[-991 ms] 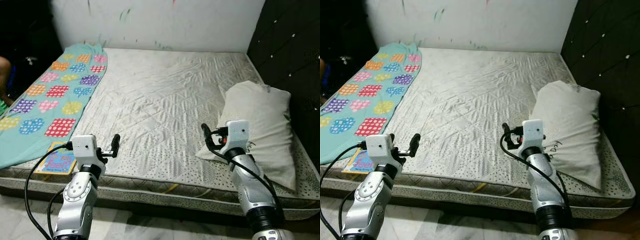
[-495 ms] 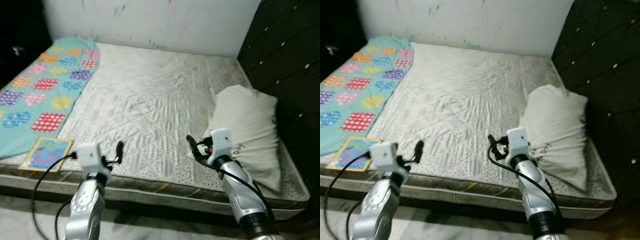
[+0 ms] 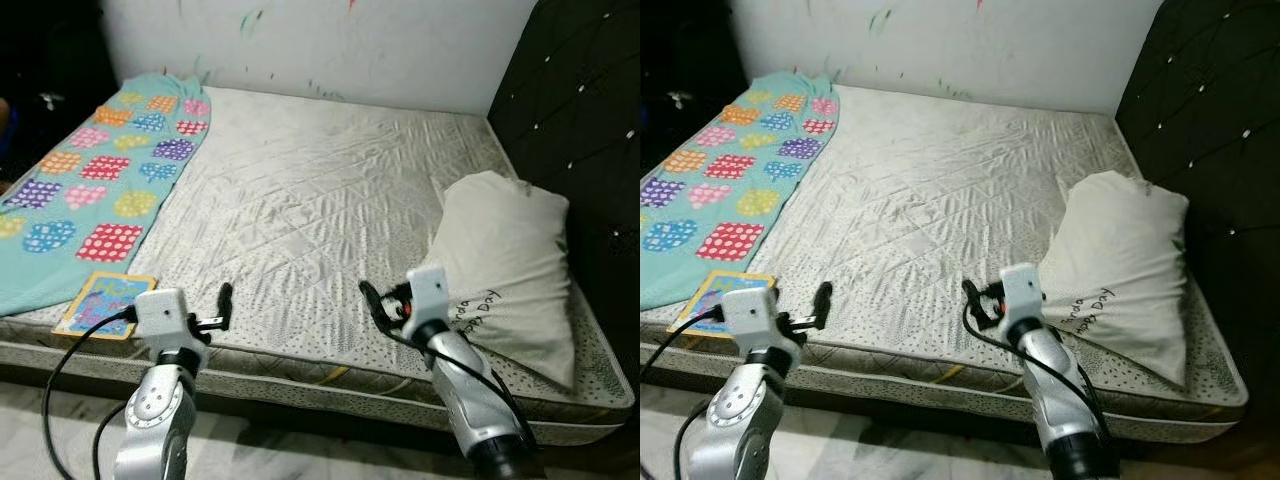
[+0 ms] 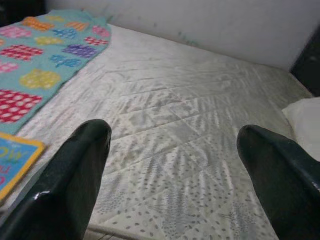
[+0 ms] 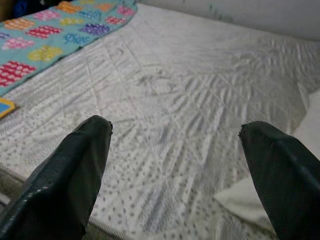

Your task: Clean up the room

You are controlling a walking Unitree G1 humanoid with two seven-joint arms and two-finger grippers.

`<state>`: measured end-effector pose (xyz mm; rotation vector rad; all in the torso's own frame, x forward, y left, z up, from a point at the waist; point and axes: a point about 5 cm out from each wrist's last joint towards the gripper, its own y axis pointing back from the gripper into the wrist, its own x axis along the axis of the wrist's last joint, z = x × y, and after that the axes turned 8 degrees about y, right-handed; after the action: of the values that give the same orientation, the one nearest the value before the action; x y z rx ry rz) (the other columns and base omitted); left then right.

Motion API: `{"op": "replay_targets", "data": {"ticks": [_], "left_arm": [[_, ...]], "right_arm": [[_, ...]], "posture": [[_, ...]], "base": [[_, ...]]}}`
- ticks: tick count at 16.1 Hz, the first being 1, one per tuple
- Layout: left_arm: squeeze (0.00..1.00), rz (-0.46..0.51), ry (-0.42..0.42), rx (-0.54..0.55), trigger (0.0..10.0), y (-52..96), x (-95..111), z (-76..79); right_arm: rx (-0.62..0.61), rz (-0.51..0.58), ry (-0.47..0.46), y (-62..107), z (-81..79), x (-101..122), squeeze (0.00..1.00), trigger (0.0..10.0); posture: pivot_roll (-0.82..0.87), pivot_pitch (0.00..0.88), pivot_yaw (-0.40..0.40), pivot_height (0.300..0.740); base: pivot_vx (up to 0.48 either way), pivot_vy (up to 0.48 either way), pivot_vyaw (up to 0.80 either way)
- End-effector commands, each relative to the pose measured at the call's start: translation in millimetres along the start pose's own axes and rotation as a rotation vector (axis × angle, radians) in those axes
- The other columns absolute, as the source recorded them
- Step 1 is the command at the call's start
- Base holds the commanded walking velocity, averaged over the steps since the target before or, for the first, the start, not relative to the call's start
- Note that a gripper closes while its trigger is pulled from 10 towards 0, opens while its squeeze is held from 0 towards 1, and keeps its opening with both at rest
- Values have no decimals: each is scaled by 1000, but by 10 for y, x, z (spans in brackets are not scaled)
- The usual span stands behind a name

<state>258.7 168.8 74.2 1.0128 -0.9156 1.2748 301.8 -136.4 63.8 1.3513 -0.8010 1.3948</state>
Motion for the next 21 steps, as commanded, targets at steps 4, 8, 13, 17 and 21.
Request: {"op": "replay_targets", "data": {"ticks": [4, 8, 13, 17, 21], "left_arm": [[0, 14, 13, -86, 10000, -46, 58, 102], [0, 26, 29, -114, 10000, -32, 84, 119], [0, 19, 24, -129, 10000, -25, 84, 119], [0, 14, 24, -139, 10000, -32, 79, 140], [0, 16, 23, -142, 10000, -44, 90, 141]], "right_arm": [[-39, 29, 7, -1, 90, 91, 0, 10000], [-39, 34, 11, -5, 77, 106, 0, 10000], [-46, 37, 8, 1, 76, 104, 0, 10000], [-58, 36, 10, 14, 110, 102, 0, 10000], [-63, 39, 14, 6, 116, 116, 0, 10000]], "posture": [[-37, 0, -20, 740], [-31, 0, -18, 740], [-33, 0, -9, 740], [-37, 0, -6, 740], [-39, 0, -6, 740]], "base": [[0, 0, 111], [217, 0, 0], [352, 0, 0], [339, 0, 0], [339, 0, 0]]}}
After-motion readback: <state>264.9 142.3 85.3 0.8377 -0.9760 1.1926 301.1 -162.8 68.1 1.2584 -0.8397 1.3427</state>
